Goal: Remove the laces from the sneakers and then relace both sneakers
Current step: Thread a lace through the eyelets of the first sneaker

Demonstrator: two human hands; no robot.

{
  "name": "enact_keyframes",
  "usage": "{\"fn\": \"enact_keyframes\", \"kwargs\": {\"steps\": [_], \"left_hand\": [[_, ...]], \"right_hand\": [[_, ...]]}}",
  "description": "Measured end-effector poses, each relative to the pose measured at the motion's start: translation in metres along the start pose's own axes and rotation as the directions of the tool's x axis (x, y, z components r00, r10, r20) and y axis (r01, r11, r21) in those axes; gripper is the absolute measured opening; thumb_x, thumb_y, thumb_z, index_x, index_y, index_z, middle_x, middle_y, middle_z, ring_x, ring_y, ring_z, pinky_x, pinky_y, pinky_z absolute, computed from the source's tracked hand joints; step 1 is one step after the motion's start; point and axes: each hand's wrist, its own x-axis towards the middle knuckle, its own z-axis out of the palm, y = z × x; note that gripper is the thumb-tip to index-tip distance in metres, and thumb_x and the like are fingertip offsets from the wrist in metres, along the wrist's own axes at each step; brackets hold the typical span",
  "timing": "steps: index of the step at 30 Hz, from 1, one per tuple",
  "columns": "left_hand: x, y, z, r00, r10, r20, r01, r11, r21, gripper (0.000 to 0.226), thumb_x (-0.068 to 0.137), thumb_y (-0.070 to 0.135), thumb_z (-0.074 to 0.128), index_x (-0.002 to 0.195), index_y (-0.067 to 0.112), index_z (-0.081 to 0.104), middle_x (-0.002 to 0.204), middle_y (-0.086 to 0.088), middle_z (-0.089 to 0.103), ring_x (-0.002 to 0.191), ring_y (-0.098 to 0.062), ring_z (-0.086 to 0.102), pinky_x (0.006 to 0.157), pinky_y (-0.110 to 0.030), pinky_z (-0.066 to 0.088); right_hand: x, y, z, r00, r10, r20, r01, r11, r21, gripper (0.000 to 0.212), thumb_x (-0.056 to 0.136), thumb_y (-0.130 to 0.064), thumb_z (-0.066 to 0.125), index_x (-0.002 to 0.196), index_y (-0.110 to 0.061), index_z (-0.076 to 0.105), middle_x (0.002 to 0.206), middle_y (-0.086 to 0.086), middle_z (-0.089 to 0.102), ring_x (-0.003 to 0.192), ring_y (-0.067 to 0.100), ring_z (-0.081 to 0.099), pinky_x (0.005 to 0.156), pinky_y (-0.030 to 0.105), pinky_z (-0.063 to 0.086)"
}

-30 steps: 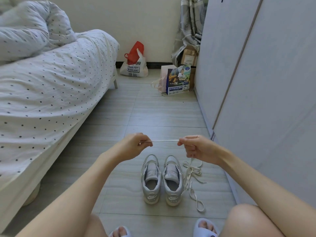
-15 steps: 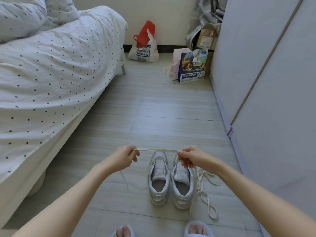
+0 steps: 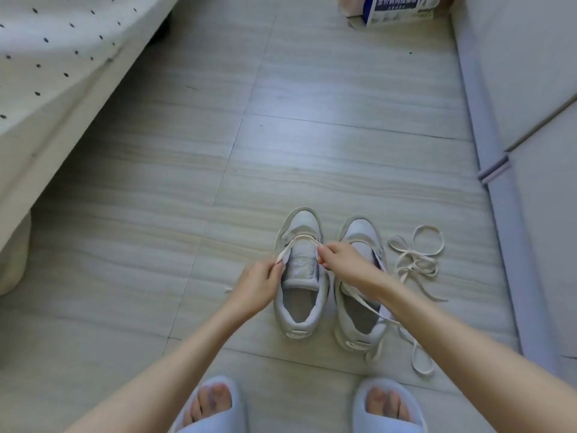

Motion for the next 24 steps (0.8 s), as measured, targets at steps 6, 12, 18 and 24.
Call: {"fn": "enact_keyframes", "kwargs": {"steps": [6, 12, 18, 24], "left_hand": [[-0.040, -0.028, 0.006, 0.997, -0.075, 0.003, 0.075, 0.997, -0.001, 0.040, 0.098, 0.032, 0.041, 0.065, 0.012, 0.054, 0.063, -0.006, 0.061, 0.072, -0.026, 0.058, 0.064, -0.033, 0.039], [-0.081, -0.050, 0.007, 0.977, -0.119, 0.175, 0.090, 0.982, 0.166, 0.037, 0.098, 0.033, 0.040, 0.078, 0.014, 0.064, 0.078, 0.004, 0.071, 0.078, -0.017, 0.065, 0.077, -0.037, 0.050], [-0.085, -0.053, 0.002, 1.000, -0.024, 0.000, 0.024, 0.970, 0.242, 0.022, 0.097, 0.022, 0.036, 0.100, 0.022, 0.058, 0.088, 0.011, 0.068, 0.087, -0.023, 0.063, 0.074, -0.039, 0.049], [-0.091, -0.072, 0.008, 0.998, -0.059, -0.007, 0.058, 0.958, 0.280, 0.019, 0.097, 0.019, 0.031, 0.091, 0.018, 0.049, 0.087, 0.001, 0.067, 0.082, -0.032, 0.060, 0.068, -0.041, 0.046]], "right_hand": [[-0.039, 0.021, 0.018, 0.976, 0.089, 0.199, -0.152, 0.933, 0.326, 0.035, 0.100, -0.016, 0.042, 0.068, -0.010, 0.054, 0.095, 0.021, 0.063, 0.093, 0.023, 0.061, 0.085, 0.024, 0.053], [-0.091, 0.054, 0.036, 0.883, 0.207, 0.421, -0.349, 0.889, 0.297, 0.031, 0.099, -0.009, 0.039, 0.073, -0.006, 0.056, 0.087, 0.016, 0.066, 0.072, 0.018, 0.064, 0.067, 0.024, 0.052], [-0.091, 0.061, 0.008, 0.929, 0.143, 0.342, -0.283, 0.868, 0.407, 0.026, 0.090, -0.024, 0.055, 0.083, -0.003, 0.068, 0.052, -0.005, 0.026, 0.049, 0.007, 0.019, 0.051, 0.026, 0.012], [-0.088, 0.063, -0.007, 0.934, 0.109, 0.342, -0.295, 0.773, 0.561, 0.027, 0.077, -0.031, 0.058, 0.078, -0.006, 0.068, 0.047, -0.009, 0.017, 0.047, 0.010, 0.009, 0.044, 0.021, 0.013]]}}
